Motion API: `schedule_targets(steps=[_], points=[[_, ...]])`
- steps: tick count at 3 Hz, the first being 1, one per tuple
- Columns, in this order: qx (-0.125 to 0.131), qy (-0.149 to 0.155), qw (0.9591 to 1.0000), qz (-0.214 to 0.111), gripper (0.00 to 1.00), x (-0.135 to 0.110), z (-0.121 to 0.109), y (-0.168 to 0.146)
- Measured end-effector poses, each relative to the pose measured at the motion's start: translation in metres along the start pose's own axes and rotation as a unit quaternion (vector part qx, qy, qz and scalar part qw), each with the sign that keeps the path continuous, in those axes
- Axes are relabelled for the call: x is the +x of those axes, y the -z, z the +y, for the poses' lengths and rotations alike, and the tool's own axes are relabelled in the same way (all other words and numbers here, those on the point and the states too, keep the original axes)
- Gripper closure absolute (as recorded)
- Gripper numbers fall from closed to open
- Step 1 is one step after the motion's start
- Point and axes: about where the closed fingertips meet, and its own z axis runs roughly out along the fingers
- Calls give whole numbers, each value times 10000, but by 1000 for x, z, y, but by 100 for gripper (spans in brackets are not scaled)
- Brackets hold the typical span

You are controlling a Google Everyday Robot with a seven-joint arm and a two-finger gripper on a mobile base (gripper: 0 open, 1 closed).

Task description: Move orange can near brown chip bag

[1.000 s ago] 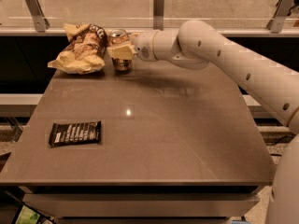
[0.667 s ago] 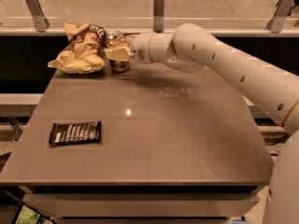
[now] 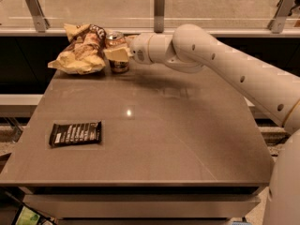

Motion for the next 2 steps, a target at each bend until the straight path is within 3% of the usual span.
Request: schedule_targets(steps=[2], points=[[-41, 1, 10000, -1, 13, 0, 4, -4]])
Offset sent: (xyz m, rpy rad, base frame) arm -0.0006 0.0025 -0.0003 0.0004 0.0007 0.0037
